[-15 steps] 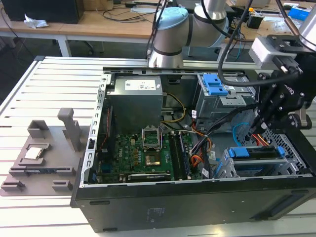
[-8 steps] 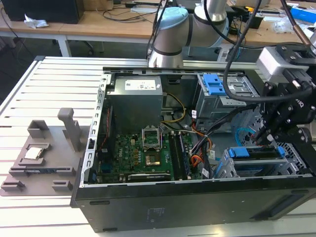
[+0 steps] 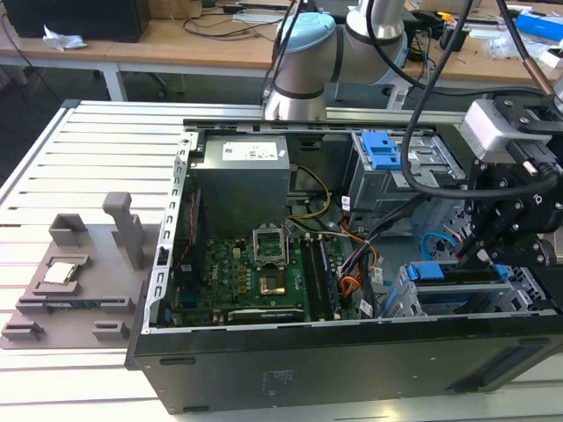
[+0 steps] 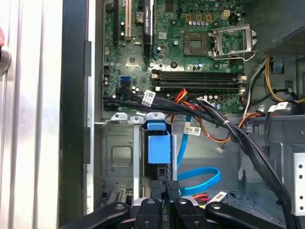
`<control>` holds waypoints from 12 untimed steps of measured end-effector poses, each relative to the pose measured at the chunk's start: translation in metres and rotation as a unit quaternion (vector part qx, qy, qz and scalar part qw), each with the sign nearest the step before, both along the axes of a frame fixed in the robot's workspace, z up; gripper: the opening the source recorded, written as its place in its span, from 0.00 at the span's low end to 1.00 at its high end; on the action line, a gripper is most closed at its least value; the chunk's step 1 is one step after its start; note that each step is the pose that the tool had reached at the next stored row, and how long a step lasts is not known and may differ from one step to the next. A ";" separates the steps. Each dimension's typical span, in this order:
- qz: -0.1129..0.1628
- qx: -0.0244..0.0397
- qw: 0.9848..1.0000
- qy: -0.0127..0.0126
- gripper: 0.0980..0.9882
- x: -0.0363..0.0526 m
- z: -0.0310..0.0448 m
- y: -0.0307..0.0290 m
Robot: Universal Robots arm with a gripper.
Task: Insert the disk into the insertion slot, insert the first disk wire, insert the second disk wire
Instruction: 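Insert the second disk wire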
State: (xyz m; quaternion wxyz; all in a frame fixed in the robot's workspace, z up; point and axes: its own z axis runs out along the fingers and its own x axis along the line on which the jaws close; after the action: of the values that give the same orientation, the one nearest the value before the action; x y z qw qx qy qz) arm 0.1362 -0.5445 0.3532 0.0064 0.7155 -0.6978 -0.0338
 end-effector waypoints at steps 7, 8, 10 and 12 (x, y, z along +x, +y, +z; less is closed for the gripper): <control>0.010 0.000 1.000 0.000 0.07 0.0019 -0.0084 0.0028; 0.017 0.000 1.000 0.000 0.07 0.0029 -0.0084 0.0030; 0.026 0.000 1.000 0.000 0.07 0.0042 -0.0084 0.0030; 0.031 0.000 1.000 0.000 0.07 0.0049 -0.0084 0.0030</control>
State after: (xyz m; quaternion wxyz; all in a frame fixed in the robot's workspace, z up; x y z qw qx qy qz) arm 0.1411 -0.5415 0.3449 0.0073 0.7369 -0.6751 -0.0338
